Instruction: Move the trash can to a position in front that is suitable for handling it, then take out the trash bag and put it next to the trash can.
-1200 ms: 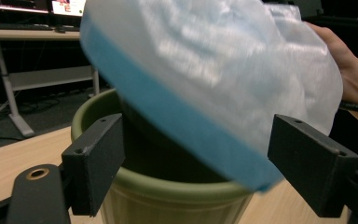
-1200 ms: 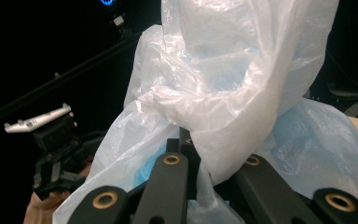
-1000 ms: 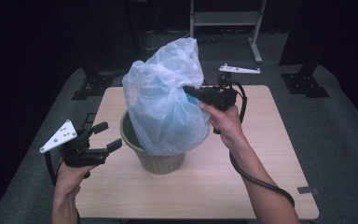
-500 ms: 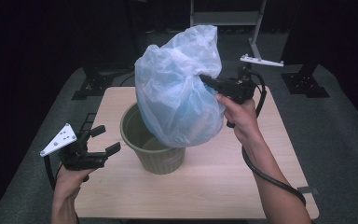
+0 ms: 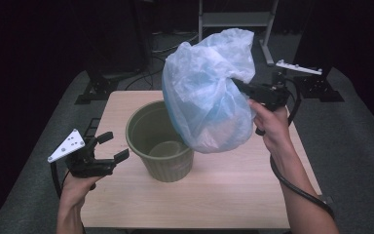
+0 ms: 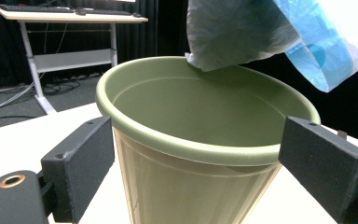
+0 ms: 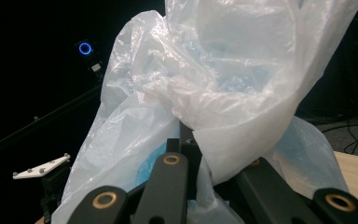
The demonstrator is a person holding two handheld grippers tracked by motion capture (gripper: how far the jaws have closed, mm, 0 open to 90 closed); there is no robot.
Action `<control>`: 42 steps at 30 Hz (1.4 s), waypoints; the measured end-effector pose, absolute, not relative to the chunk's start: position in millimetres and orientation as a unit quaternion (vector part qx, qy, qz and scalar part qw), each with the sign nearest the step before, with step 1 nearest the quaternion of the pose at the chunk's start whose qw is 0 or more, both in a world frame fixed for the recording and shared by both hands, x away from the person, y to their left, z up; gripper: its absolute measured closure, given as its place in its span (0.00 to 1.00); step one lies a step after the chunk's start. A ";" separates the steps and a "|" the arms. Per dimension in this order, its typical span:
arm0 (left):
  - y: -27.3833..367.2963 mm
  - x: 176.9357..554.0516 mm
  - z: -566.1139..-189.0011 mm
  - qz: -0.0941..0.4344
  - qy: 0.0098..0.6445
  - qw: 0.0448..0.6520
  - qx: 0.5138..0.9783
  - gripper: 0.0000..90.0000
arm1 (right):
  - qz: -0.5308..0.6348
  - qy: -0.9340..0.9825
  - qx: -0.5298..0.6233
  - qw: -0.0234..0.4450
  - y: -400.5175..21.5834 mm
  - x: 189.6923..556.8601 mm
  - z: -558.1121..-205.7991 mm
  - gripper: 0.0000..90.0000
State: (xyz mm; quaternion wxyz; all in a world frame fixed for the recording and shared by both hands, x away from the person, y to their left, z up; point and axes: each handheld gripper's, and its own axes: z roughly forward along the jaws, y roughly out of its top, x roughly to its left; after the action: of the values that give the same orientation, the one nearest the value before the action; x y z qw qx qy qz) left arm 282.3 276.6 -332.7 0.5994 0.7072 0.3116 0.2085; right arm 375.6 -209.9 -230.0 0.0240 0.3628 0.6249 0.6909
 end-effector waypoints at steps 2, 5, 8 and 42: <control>275.7 281.9 -332.3 0.208 0.309 0.601 0.707 0.10 | 0.690 0.623 0.367 0.029 -216.7 373.3 -229.9 0.96; 273.6 281.9 -332.9 0.205 0.307 0.601 0.709 0.10 | 0.685 0.624 0.375 0.037 -225.4 369.0 -231.8 0.96; 272.3 282.8 -333.1 0.205 0.307 0.600 0.710 0.10 | 0.682 0.622 0.382 0.044 -234.3 366.9 -235.6 0.96; 274.4 281.2 -333.3 0.207 0.309 0.598 0.710 0.10 | 0.651 0.604 0.459 0.032 -293.8 367.3 -315.4 0.96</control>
State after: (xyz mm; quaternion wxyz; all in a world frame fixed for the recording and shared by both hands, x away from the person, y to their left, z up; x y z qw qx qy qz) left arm 281.2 274.4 -333.3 0.5977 0.7105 0.3088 0.2065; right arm 367.3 -293.8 -315.4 0.0320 0.4587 0.6042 0.6508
